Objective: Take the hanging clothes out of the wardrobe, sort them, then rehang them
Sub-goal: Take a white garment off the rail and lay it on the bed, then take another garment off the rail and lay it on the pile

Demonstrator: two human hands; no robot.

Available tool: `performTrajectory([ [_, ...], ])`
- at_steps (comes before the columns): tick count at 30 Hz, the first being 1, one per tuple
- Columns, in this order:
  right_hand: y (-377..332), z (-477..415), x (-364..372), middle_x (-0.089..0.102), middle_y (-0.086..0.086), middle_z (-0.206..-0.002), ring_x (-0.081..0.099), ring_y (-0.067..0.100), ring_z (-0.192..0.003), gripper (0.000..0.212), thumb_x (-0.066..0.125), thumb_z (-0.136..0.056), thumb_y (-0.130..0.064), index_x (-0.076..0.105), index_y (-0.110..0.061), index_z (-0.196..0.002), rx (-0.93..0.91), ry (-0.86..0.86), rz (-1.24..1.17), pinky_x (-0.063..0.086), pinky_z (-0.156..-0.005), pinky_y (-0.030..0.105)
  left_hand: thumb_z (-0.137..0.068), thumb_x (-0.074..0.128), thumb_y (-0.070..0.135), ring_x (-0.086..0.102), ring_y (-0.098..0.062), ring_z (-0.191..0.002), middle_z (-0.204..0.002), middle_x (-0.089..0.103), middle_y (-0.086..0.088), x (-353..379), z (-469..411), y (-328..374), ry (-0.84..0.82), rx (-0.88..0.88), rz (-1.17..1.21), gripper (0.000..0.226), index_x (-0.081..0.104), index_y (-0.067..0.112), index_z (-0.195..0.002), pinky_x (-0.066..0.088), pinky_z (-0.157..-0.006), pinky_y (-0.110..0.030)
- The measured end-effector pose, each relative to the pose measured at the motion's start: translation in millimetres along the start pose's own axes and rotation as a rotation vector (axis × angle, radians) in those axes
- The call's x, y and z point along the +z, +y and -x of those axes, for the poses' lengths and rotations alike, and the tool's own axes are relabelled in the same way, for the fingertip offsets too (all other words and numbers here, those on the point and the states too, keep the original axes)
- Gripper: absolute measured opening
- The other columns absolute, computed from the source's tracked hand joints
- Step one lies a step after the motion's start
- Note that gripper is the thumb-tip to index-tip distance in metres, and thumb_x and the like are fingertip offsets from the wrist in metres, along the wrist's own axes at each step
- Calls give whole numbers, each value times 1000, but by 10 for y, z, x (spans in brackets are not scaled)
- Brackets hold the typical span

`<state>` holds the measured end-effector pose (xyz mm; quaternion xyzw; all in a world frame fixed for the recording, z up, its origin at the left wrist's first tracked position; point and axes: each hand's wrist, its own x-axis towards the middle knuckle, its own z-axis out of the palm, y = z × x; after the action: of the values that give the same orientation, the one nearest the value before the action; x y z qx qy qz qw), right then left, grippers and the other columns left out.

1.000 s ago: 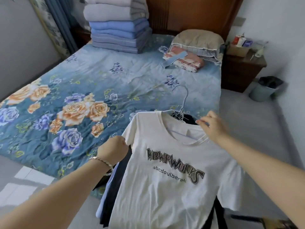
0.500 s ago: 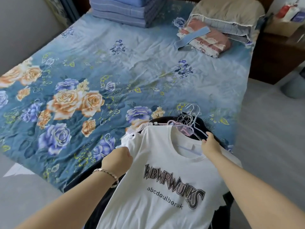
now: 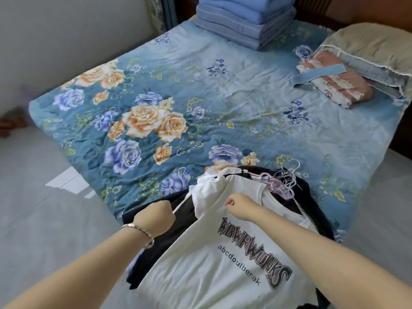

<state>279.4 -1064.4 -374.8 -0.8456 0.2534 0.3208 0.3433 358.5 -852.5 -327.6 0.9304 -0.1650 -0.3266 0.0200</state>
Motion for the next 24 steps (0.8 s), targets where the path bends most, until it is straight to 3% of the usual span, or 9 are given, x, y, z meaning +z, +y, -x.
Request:
performTrajectory([
  [3,-833,188,276,63,14,-117,56,31,-112,32,39,-94,-13,63,-5,-113,-174,-28,155,44,-92,30,-89,39,14,49,-22,-73,-75,51,1,-114,381,-646,63,-112,102,14,50,17,-81,37,-61,-25],
  [5,-1412,405,519,62,14,-118,54,32,-114,31,39,-92,-11,65,-6,-107,-283,-59,252,43,-94,31,-89,40,17,56,-22,-82,-87,59,-1,-155,687,-1127,123,-187,183,17,57,16,-89,44,-71,-27],
  [8,-2266,834,971,63,15,-107,53,34,-103,26,38,-91,-12,64,-13,-86,-446,-77,422,42,-101,34,-89,43,21,59,-23,-95,-99,61,-1,-172,1251,-1907,217,-299,275,19,60,19,-97,44,-78,-27],
  [10,-2818,1149,1349,64,15,-115,57,31,-104,28,40,-91,-11,68,-11,-96,-580,-82,500,45,-93,31,-89,45,21,56,-22,-95,-108,62,-2,-161,1690,-2458,253,-377,326,13,56,21,-94,41,-77,-26],
  [12,-3346,1471,1770,64,16,-117,60,28,-100,27,41,-89,-11,68,-9,-89,-706,-96,586,46,-85,28,-89,44,21,53,-20,-91,-111,62,-3,-124,2184,-2999,286,-476,374,10,53,22,-93,40,-75,-25],
  [16,-4302,2200,2665,59,14,-124,56,30,-115,33,39,-92,-18,61,-11,-116,-903,-127,778,46,-97,34,-88,44,23,58,-25,-104,-111,61,-4,11,3290,-3986,386,-709,438,11,53,23,-93,44,-83,-28],
  [20,-5112,3054,3519,56,12,-128,52,30,-118,35,35,-97,-19,56,-10,-124,-1128,-168,949,41,-98,33,-90,42,23,58,-25,-105,-110,62,-6,31,4504,-4765,517,-935,454,16,56,21,-98,42,-81,-27],
  [24,-5727,3948,4209,60,14,-122,56,31,-113,33,42,-94,-16,59,-6,-120,-1340,-248,1011,45,-90,32,-92,38,19,58,-25,-107,-116,62,-7,102,5606,-5175,643,-1189,451,23,57,17,-106,42,-83,-26],
])
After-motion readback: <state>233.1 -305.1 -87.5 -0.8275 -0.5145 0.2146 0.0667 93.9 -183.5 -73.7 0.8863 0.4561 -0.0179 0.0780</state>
